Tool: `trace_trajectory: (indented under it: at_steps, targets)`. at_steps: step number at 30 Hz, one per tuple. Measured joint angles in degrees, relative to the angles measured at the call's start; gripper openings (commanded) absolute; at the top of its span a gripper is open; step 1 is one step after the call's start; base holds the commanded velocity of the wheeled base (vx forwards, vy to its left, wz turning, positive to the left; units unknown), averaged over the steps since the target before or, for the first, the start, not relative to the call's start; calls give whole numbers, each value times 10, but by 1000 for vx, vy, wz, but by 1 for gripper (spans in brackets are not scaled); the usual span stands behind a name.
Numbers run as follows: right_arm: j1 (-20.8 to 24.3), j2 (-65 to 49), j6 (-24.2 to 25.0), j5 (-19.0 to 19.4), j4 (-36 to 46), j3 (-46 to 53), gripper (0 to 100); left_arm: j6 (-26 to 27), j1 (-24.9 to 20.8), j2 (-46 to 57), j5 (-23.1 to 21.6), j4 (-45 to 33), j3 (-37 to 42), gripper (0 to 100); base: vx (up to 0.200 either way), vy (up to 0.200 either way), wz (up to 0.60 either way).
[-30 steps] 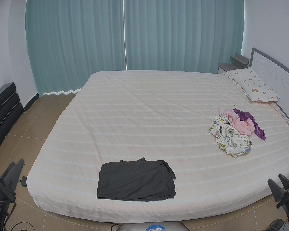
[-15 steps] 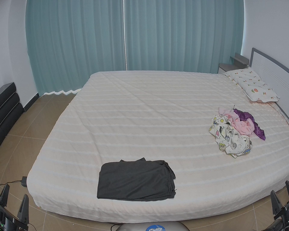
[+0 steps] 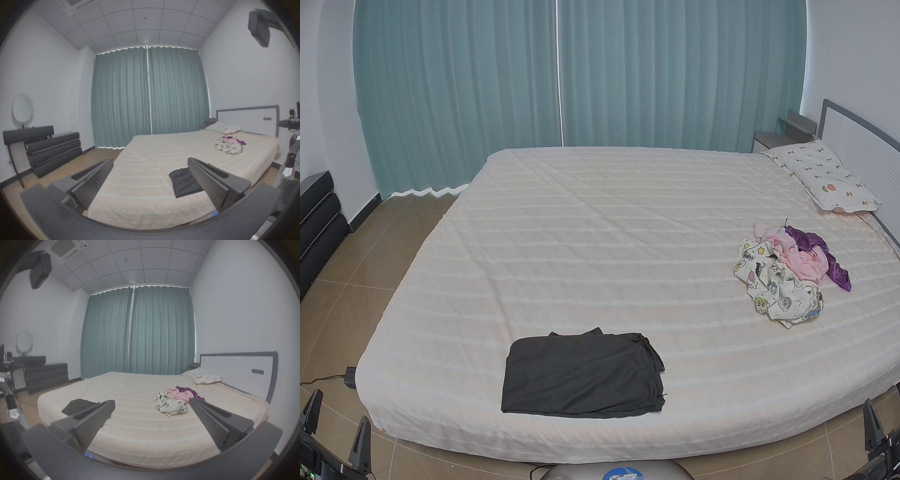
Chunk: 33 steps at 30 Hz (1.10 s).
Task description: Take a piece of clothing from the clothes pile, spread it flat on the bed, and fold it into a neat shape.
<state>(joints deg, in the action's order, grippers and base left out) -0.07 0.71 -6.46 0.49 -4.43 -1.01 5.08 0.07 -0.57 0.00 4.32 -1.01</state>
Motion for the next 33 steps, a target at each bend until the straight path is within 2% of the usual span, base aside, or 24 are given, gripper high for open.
trace_trajectory:
  at_steps: [3,5,9,12,15,21,24,29,33]
  targets:
    - [0,-1,-30,7,-1,0,100,6,0,0,2,-1,0,100,0,0,0]
    - [0,-1,-26,10,-1,0,100,-9,0,0,3,-2,0,100,0,0,0]
    - [0,-1,27,7,3,0,100,-51,0,0,1,-4,0,100,0,0,0]
    - [0,-1,60,8,8,0,100,-69,0,0,-26,-5,0,100,0,0,0]
    - [0,-1,64,2,7,0,100,-67,0,0,-45,-9,0,100,0,0,0]
    - [0,-1,41,12,-18,-4,100,-8,0,0,-37,-45,0,100,0,0,0]
    - [0,-1,38,13,-11,-7,100,-16,0,0,-35,-46,0,100,0,0,0]
    - [0,-1,62,2,27,-1,100,-39,0,0,-33,-46,0,100,0,0,0]
    - [0,0,59,33,12,0,100,-42,0,0,-31,-46,0,100,0,0,0]
